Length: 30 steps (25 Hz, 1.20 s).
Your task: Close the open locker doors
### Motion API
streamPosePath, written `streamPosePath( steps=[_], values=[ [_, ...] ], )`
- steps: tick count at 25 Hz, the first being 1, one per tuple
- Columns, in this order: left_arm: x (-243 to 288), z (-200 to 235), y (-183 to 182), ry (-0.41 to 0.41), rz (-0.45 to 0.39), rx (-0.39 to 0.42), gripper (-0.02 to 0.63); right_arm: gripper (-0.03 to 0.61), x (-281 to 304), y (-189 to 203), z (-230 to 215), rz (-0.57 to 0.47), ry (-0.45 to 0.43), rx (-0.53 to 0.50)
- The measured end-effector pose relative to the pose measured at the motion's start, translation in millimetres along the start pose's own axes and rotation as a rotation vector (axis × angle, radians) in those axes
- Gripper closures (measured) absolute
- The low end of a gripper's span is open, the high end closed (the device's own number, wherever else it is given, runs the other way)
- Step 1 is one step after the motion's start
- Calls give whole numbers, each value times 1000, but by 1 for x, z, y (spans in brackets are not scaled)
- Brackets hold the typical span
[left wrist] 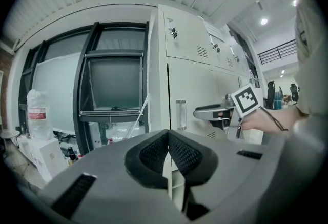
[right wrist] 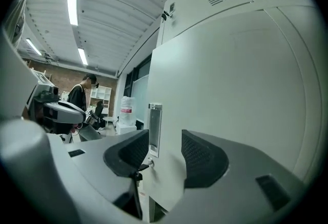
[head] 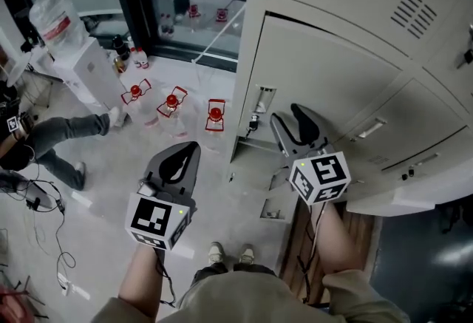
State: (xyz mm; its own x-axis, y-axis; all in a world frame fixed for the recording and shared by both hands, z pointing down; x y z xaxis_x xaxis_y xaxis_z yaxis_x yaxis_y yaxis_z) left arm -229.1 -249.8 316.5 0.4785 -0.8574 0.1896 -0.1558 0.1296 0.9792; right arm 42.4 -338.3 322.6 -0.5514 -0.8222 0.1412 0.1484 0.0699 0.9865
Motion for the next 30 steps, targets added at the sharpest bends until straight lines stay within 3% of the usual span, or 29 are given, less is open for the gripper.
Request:
streamPosePath(
  steps=[5,8,12,30],
  values=[
    [9,-3,2,3,7,-5,607,397,5,8,-19,7,15,-6],
    [12,-6,1,-2,12,-8,607,472,5,14,-27,2,20,-4],
    [13,-14,-3,-3,13,-6,607,448,-1,17,-30,18,7,32],
    [-41,-63,-67,-18,-122,76,607,514,-120,-52,19,-146,-119,24]
  ],
)
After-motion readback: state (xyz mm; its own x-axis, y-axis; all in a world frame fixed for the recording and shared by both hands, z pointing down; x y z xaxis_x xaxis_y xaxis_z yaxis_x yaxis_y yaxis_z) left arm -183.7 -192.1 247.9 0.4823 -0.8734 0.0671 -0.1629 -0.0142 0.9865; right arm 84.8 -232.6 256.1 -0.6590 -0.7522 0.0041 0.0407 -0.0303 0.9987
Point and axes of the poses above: the fingertips, and each gripper's own axes: x forward along the fingers, z to its left, y out of its underside, the point moved 10 cm from there along -x, backward along the fingers, and after that the axes turned 4 degrees about z, right-handed, at the moved point
